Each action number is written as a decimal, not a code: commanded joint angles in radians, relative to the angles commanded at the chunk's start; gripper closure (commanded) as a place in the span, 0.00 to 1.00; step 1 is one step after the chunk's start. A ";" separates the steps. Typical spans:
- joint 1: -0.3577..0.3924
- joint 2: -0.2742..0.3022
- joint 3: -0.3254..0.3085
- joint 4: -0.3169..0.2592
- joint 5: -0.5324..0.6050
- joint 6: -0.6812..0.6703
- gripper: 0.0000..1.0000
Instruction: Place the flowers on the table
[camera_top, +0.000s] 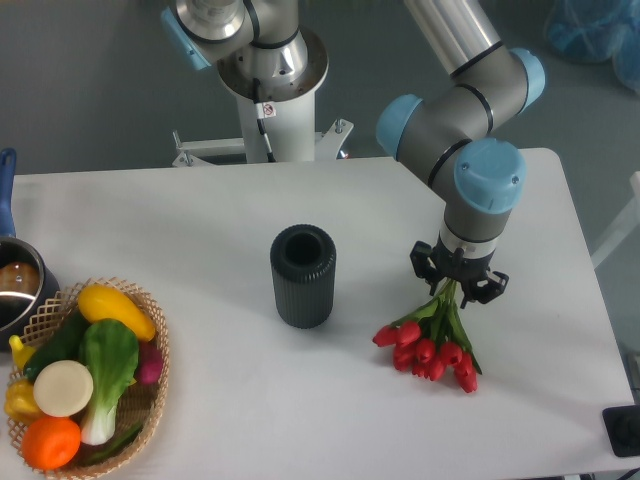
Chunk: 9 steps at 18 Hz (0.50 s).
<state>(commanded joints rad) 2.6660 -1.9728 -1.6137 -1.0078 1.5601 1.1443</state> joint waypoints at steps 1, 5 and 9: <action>0.003 0.009 0.000 0.000 0.000 0.002 0.00; 0.012 0.038 -0.012 0.006 -0.006 0.012 0.00; 0.014 0.058 -0.018 0.009 -0.005 0.012 0.00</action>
